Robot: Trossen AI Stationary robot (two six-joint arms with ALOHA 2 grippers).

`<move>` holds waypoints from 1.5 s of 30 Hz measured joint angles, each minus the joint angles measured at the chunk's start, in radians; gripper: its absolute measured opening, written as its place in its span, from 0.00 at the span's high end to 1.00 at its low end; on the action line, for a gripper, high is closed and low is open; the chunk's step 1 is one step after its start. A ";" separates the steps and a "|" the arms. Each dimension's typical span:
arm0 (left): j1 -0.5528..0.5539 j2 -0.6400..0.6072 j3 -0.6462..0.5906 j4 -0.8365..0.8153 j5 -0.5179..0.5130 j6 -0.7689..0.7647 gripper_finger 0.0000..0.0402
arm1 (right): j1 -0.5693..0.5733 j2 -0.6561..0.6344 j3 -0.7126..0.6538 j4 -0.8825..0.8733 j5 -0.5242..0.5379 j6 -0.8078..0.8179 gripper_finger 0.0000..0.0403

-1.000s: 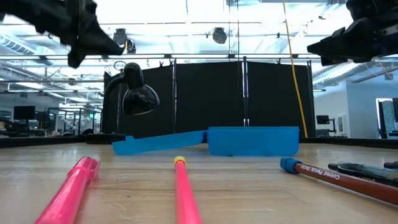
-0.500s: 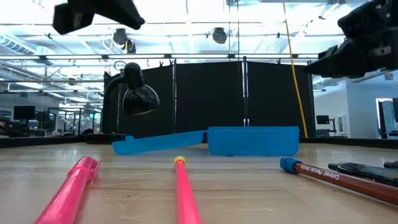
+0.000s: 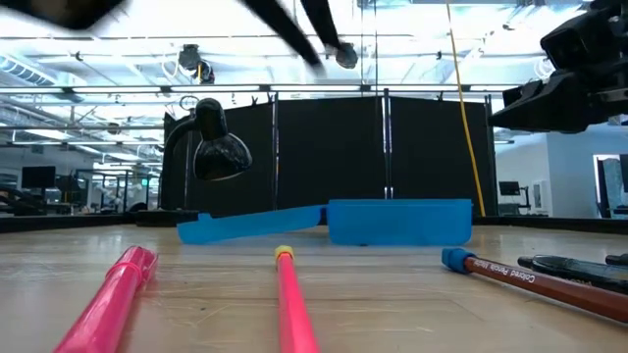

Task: Pick & place school supplies into a supply box
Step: Put the pink pen into the blue supply box

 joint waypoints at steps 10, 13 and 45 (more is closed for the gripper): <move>-0.094 0.166 0.416 -0.588 0.078 -0.530 0.94 | 0.000 -0.014 0.000 0.058 -0.096 0.025 1.00; -0.056 0.189 0.344 -0.504 0.205 -0.524 0.94 | 0.000 -0.014 -0.003 0.087 -0.100 0.027 1.00; 0.007 -0.163 0.170 -0.480 -0.130 1.301 0.94 | -0.009 -0.038 -0.021 0.194 -0.212 -0.022 1.00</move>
